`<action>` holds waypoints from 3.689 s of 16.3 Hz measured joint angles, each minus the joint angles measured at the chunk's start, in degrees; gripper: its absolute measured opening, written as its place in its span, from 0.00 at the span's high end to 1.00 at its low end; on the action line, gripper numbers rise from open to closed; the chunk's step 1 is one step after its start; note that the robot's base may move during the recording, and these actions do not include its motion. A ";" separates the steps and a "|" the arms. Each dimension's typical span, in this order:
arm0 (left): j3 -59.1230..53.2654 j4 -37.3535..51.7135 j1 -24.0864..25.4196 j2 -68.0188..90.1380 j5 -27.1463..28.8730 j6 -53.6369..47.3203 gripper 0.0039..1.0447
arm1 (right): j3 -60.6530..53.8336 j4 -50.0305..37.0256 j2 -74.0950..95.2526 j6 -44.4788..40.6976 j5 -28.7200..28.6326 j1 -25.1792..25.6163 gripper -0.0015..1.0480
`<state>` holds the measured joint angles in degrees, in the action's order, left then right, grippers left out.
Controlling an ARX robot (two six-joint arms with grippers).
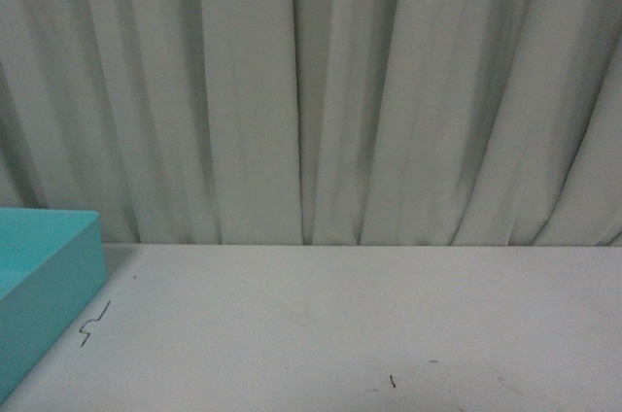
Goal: Wind up and store yellow beetle toy
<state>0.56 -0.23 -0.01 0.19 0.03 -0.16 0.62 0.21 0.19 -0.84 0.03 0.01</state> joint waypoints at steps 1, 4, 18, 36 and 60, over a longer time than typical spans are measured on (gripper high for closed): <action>0.00 0.02 0.00 0.00 0.00 0.00 0.08 | 0.00 -0.02 0.00 0.00 0.00 0.00 0.06; 0.00 0.02 0.00 0.02 0.00 -0.02 0.06 | 0.00 0.00 0.00 0.00 0.00 0.00 0.06; 0.00 -0.11 0.00 0.02 -0.02 -0.02 0.06 | 0.00 0.13 0.02 0.00 0.00 0.00 0.06; 0.00 0.04 0.00 0.02 0.00 -0.02 0.06 | 0.00 0.00 -0.04 0.02 0.00 0.00 0.06; 0.00 0.02 0.00 0.02 -0.02 0.13 0.06 | 0.00 0.00 -0.02 0.02 -0.02 0.00 0.06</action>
<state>0.56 -0.21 -0.01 0.21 0.01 -0.03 0.62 0.21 0.16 -0.82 0.01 0.01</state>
